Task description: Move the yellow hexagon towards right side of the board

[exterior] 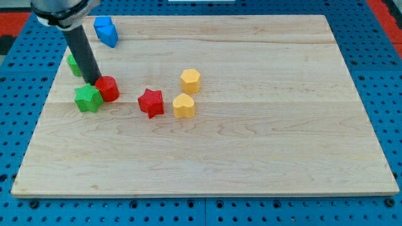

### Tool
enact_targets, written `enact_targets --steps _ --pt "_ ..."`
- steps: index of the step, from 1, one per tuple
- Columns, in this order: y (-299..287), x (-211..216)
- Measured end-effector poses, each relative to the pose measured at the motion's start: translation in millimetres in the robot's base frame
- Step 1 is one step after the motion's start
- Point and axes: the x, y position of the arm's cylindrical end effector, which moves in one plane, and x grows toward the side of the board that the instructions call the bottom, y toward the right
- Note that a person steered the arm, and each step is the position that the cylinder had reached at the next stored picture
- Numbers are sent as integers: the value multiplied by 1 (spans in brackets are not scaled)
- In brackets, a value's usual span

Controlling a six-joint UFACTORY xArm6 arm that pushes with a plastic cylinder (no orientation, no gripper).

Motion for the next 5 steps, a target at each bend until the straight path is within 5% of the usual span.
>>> enact_targets --steps 5 --pt "136 -17"
